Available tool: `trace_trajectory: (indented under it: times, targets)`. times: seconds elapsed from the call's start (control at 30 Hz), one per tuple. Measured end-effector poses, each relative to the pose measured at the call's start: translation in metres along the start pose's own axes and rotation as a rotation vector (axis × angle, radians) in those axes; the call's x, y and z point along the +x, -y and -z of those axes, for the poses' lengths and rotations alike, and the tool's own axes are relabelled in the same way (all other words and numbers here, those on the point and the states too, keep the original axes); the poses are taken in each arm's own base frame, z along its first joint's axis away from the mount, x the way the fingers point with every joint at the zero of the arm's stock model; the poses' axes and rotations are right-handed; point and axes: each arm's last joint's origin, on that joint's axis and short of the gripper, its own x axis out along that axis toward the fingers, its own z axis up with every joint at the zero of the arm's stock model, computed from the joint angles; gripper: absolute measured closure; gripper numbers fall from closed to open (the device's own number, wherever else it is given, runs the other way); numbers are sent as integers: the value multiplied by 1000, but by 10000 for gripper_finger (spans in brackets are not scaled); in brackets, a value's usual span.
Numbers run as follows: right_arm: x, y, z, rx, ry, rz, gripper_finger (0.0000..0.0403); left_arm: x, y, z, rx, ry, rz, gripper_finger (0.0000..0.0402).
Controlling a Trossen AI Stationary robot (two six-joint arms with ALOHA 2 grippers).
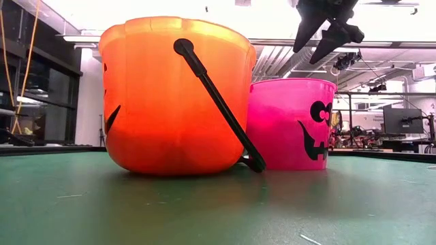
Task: Sort candy by brand, put in halloween buckets
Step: Put the red lollipop into the black bucket
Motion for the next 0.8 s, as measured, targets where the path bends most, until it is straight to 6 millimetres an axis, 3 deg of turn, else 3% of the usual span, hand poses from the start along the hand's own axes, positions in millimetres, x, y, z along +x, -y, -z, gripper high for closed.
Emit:
trace_trajectory:
  times: [0.23, 0.8]
  targets:
    - [0, -1, -1, 6, 7, -10, 144, -15, -3, 10, 42, -56, 50, 237]
    - [0, -1, -1, 32, 7, -9, 143, -12, -3, 19, 97, -92, 92, 237]
